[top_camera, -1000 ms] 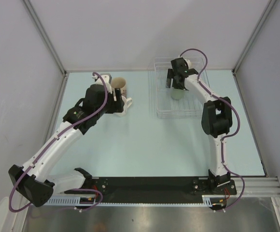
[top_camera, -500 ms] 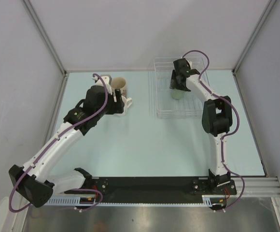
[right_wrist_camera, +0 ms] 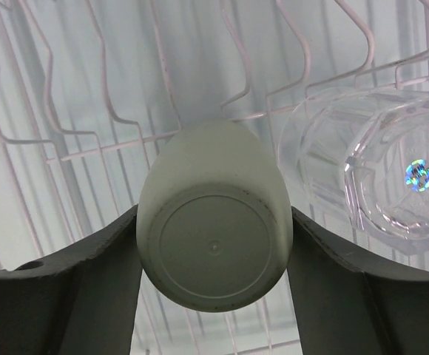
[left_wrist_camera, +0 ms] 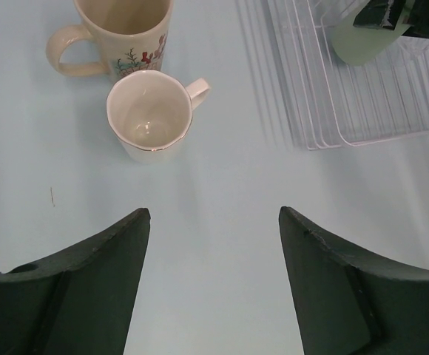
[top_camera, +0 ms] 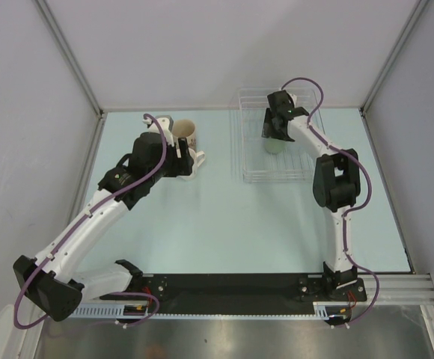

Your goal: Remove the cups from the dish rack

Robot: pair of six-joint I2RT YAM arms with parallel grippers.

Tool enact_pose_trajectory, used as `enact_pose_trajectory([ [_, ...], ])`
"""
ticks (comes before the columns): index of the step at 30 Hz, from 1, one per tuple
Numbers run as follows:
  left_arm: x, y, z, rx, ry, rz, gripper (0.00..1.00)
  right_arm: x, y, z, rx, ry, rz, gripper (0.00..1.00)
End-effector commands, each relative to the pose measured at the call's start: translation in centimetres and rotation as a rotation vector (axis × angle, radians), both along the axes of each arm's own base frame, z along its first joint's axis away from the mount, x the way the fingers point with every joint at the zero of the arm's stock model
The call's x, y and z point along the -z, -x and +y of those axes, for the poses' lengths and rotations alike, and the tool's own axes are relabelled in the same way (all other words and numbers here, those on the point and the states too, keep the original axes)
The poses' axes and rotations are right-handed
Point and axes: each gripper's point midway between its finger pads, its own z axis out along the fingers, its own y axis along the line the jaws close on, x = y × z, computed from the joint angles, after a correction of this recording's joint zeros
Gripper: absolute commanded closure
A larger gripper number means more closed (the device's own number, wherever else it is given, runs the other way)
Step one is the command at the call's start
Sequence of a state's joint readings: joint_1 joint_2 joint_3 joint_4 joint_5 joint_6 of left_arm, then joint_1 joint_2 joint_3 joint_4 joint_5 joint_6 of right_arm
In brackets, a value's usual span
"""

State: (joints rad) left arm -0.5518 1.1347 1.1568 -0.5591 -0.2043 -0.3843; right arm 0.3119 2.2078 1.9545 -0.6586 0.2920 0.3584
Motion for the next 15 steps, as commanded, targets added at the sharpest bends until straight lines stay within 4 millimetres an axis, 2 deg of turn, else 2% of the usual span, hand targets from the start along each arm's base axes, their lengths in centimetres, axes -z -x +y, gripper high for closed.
enact_pose_trajectory([
  [1, -1.9, 0.1, -0.7, 0.017, 0.06, -0.051, 0.24, -9.6, 0.2, 1.1, -0.015, -0.065, -0.174, 1.0],
  [3, -2.3, 0.1, -0.8, 0.026, 0.06, -0.059, 0.23, -13.3, 0.5, 2.0, -0.029, -0.088, -0.232, 1.0],
  [5, -2.5, -0.2, -0.7, 0.016, 0.052, -0.066, 0.23, -16.4, 1.9, 2.7, -0.048, -0.103, -0.267, 1.0],
  [6, -2.5, -0.2, -0.6, 0.016, 0.049, -0.067, 0.23, -17.1, 2.6, 2.8, -0.055, -0.103, -0.272, 1.0],
  [7, -2.7, -0.3, -0.6, 0.014, 0.047, -0.071, 0.23, -19.1, 3.5, 2.8, -0.06, -0.114, -0.305, 1.0],
  [10, -2.8, -0.3, -0.6, 0.01, 0.054, -0.074, 0.23, -20.0, 5.6, 3.3, -0.081, -0.14, -0.303, 1.0],
  [11, -2.9, -0.3, -0.7, 0.012, 0.06, -0.078, 0.22, -21.6, 6.6, 3.3, -0.085, -0.161, -0.333, 1.0],
  [13, -3.0, -0.3, -0.9, 0.017, 0.078, -0.075, 0.23, -21.8, 8.1, 3.9, -0.109, -0.182, -0.327, 1.0],
  [14, -2.7, -0.2, -1.1, 0.02, 0.082, -0.068, 0.23, -23.2, 9.3, 3.9, -0.119, -0.21, -0.353, 1.0],
  [15, -2.7, -0.1, -1.3, 0.027, 0.096, -0.063, 0.23, -22.3, 10.1, 4.6, -0.146, -0.25, -0.331, 1.0],
])
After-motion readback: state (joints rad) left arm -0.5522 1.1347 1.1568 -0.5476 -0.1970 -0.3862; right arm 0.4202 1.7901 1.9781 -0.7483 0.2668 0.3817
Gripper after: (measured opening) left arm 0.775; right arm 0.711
